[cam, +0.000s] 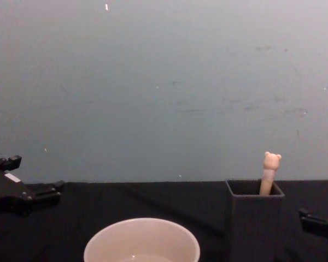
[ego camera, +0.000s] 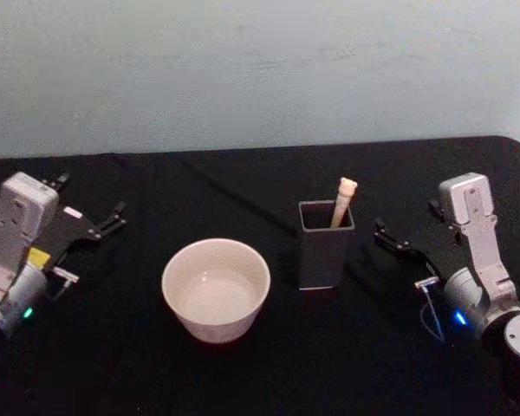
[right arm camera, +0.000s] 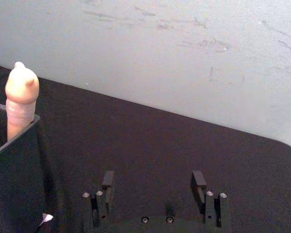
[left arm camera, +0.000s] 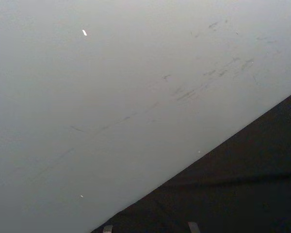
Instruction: Pick up the stirring spoon with one hand, stir inside the cup, then place it back in its original position.
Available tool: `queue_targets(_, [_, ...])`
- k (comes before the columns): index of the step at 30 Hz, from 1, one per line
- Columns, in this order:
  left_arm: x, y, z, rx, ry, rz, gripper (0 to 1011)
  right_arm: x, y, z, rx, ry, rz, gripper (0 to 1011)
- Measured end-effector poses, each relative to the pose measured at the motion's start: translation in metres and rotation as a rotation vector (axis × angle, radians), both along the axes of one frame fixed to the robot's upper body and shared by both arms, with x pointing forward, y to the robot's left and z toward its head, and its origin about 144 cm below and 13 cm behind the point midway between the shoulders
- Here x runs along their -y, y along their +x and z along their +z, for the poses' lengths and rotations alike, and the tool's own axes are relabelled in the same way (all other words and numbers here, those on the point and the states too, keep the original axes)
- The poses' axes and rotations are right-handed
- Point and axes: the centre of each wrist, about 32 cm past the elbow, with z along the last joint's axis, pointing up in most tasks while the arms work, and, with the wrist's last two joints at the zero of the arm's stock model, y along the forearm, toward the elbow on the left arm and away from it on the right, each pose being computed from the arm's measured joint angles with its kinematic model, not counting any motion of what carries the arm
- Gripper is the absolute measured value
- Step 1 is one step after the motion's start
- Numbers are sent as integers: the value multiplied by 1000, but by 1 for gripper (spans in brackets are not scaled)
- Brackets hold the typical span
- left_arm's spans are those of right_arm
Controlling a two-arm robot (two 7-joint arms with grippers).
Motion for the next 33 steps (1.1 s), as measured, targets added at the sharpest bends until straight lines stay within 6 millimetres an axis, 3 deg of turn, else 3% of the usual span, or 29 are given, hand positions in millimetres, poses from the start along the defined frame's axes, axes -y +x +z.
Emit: queue_targets(33, [0,0,0,0,0,0,1001,0,0,0,2,1,1,1003])
